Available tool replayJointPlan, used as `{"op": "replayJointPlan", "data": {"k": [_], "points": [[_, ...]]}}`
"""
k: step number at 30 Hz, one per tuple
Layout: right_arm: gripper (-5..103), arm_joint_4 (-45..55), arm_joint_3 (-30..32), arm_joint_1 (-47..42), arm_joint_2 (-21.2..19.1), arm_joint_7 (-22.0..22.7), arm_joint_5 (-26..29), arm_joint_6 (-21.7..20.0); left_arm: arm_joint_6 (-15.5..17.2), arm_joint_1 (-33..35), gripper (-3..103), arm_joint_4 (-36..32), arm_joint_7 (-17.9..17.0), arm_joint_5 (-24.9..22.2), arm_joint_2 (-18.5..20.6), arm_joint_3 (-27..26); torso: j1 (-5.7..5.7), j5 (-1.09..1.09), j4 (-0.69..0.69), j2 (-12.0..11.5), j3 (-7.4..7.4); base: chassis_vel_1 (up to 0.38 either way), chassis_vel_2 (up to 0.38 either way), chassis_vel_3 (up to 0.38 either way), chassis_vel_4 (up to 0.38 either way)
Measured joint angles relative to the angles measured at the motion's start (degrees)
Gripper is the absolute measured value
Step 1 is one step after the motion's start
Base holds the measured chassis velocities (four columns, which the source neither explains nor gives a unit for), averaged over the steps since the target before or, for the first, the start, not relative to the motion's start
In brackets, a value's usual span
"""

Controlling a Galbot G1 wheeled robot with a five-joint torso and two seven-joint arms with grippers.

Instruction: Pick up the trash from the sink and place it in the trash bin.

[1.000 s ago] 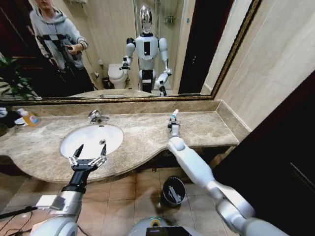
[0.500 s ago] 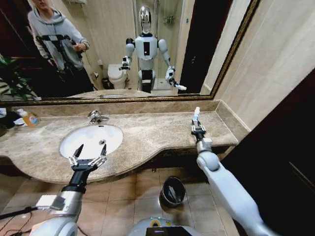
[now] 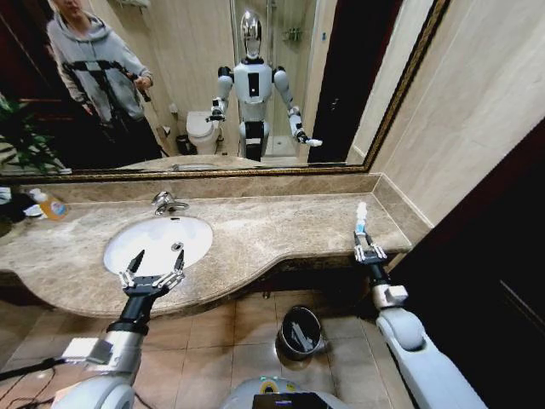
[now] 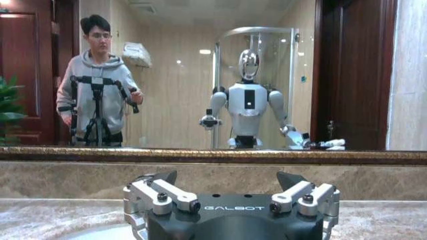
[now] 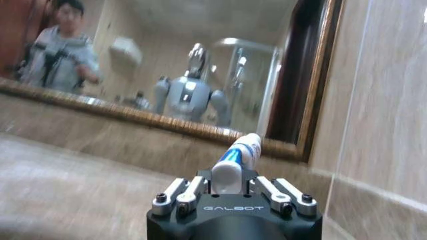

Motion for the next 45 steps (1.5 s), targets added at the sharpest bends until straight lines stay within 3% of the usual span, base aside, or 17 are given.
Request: {"op": "replayJointPlan", "data": {"k": [3, 5, 6, 8, 9, 11, 14, 21, 23, 25, 28, 29, 32, 37, 41, 45], "points": [[27, 1.0, 1.7, -4.3, 0.0, -1.8, 1.3, 2.2, 0.0, 0.0, 100, 0.0, 0.0, 0.0, 0.0, 0.0, -0.01, 0.01, -0.03, 0.0, 0.0, 0.0, 0.0, 0.0, 0.0], [27, 1.6, 3.4, -9.9, 0.4, -7.4, 2.9, 5.7, 0.0, 0.0, 100, 0.0, 0.0, 0.0, 0.0, 0.0, -0.02, -0.01, -0.02, 0.0, 0.0, 0.0, 0.0, 0.0, 0.0], [27, 1.6, 3.4, -9.9, 0.4, -7.4, 2.9, 5.7, 0.0, 0.0, 100, 0.0, 0.0, 0.0, 0.0, 0.0, -0.02, -0.01, -0.02, 0.0, 0.0, 0.0, 0.0, 0.0, 0.0], [27, 1.3, 4.4, -12.4, 1.0, -12.0, 3.7, 8.0, 0.0, 0.0, 100, 0.0, 0.0, 0.0, 0.0, 0.0, -0.01, -0.01, -0.02, 0.0, 0.0, 0.0, 0.0, 0.0, 0.0], [27, 0.2, 4.6, -14.3, 1.5, -16.2, 4.3, 9.9, 0.0, 0.0, 100, 0.0, 0.0, 0.0, 0.0, 0.0, -0.01, -0.01, -0.02, 0.0, 0.0, 0.0, 0.0, 0.0, 0.0], [27, -0.5, 4.6, -15.5, 1.8, -18.2, 3.9, 10.9, 0.0, 0.0, 100, 0.0, 0.0, 0.0, 0.0, 0.0, -0.01, 0.0, -0.01, 0.0, 0.0, 0.0, 0.0, 0.0, 0.0], [27, -0.9, 3.9, -19.5, 3.2, -20.5, 0.7, 11.4, 0.0, 0.0, 100, 0.0, 0.0, 0.0, 0.0, 0.0, -0.01, -0.04, -0.01, 0.0, 0.0, 0.0, 0.0, 0.0, 0.0], [27, -6.3, -1.3, -21.6, 4.2, -20.3, -7.3, 11.6, 0.0, 0.0, 100, 0.0, 0.0, 0.0, 0.0, 0.0, -0.02, 0.01, -0.01, 0.0, 0.0, 0.0, 0.0, 0.0, 0.0], [27, -9.4, -3.7, -21.3, 4.3, -20.5, -11.3, 8.7, 0.0, 0.0, 100, 0.0, 0.0, 0.0, 0.0, 0.0, -0.01, 0.0, -0.02, 0.0, 0.0, 0.0, 0.0, 0.0, 0.0], [27, -10.1, -4.2, -21.2, 4.3, -20.8, -11.9, 7.7, 0.0, 0.0, 100, 0.0, 0.0, 0.0, 0.0, 0.0, -0.01, 0.0, -0.02, 0.0, 0.0, 0.0, 0.0, 0.0, 0.0], [27, -13.9, -5.8, -18.3, 4.5, -22.6, -17.1, -0.3, 0.0, 0.0, 100, 0.0, 0.0, 0.0, 0.0, 0.0, -0.01, 0.0, -0.02, 0.0, 0.01, 0.0, 0.0, 0.0, 0.0], [27, -13.9, -5.8, -18.3, 4.5, -22.6, -17.1, -0.3, 0.0, 0.0, 100, 0.0, 0.0, 0.0, 0.0, 0.0, -0.01, 0.0, -0.02, 0.0, 0.01, 0.0, 0.0, 0.0, 0.0], [27, -16.8, -7.3, -13.2, 4.3, -23.0, -20.6, -9.1, 0.0, 0.0, 100, 0.0, 0.0, 0.0, 0.0, 0.0, -0.01, -0.01, -0.02, 0.0, 0.01, 0.0, 0.0, 0.0, 0.0], [27, -19.1, -9.2, -7.5, 4.1, -23.3, -22.8, -13.3, 0.0, 0.0, 100, 0.0, 0.0, 0.0, 0.0, 0.0, 0.0, -0.01, -0.01, 0.0, 0.01, 0.0, 0.0, 0.0, 0.0], [27, -21.9, -12.8, -1.2, 3.9, -26.2, -24.3, -17.5, 0.0, 0.0, 100, 0.0, 0.0, 0.0, 0.0, 0.0, 0.0, 0.0, 0.0, 0.0, 0.01, 0.0, 0.0, 0.0, 0.0], [27, -24.8, -14.6, 1.8, 4.0, -28.1, -26.2, -18.2, 0.0, 0.0, 100, 0.0, 0.0, 0.0, 0.0, 0.0, 0.0, 0.0, -0.01, 0.0, 0.01, 0.0, 0.0, 0.0, 0.0]]}}
